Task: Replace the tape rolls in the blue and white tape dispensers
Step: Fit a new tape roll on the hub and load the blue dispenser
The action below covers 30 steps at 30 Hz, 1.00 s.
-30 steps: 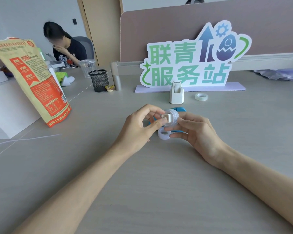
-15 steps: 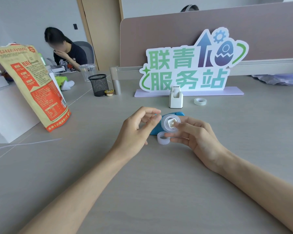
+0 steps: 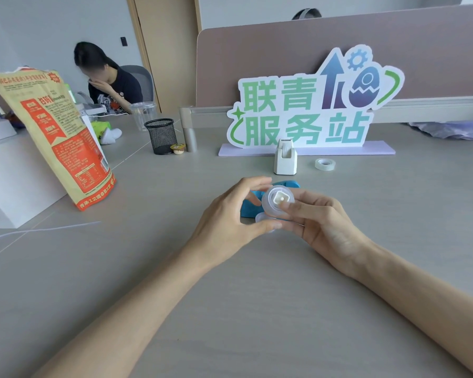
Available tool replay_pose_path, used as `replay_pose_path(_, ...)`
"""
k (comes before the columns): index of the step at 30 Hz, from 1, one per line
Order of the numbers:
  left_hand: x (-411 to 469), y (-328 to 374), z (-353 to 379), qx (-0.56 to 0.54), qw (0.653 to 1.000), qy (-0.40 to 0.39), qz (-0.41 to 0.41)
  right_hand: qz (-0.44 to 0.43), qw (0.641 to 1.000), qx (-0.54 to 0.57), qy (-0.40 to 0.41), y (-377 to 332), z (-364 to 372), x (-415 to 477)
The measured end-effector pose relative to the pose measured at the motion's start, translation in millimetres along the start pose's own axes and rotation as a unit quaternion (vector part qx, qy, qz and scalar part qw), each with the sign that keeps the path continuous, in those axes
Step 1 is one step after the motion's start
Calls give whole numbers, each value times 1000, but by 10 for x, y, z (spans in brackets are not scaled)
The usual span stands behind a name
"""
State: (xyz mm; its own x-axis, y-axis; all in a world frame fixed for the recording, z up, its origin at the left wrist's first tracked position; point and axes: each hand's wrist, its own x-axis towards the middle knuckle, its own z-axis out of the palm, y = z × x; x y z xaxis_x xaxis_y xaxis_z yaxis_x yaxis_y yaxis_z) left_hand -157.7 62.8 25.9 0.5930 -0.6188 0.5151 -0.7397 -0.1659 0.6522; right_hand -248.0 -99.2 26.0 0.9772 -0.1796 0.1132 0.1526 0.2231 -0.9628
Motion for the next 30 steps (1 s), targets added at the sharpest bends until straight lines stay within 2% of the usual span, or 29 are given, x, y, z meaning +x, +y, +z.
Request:
replay_pose_path(10,45,-53,-37,-1,997,75,34,21,999,15,18,-25,-1,-5)
replay_pose_path(17,43,-62,-51,-18,995,97,12,31,999,8,18,-22,2,-5)
replay_pose_path(23,34,-93,-32,49,991,103,72,25,999,20,24,-19,8,-5)
replay_pose_path(30,21,-38,-37,80,988,113,67,20,1000,6,21,1,7,2)
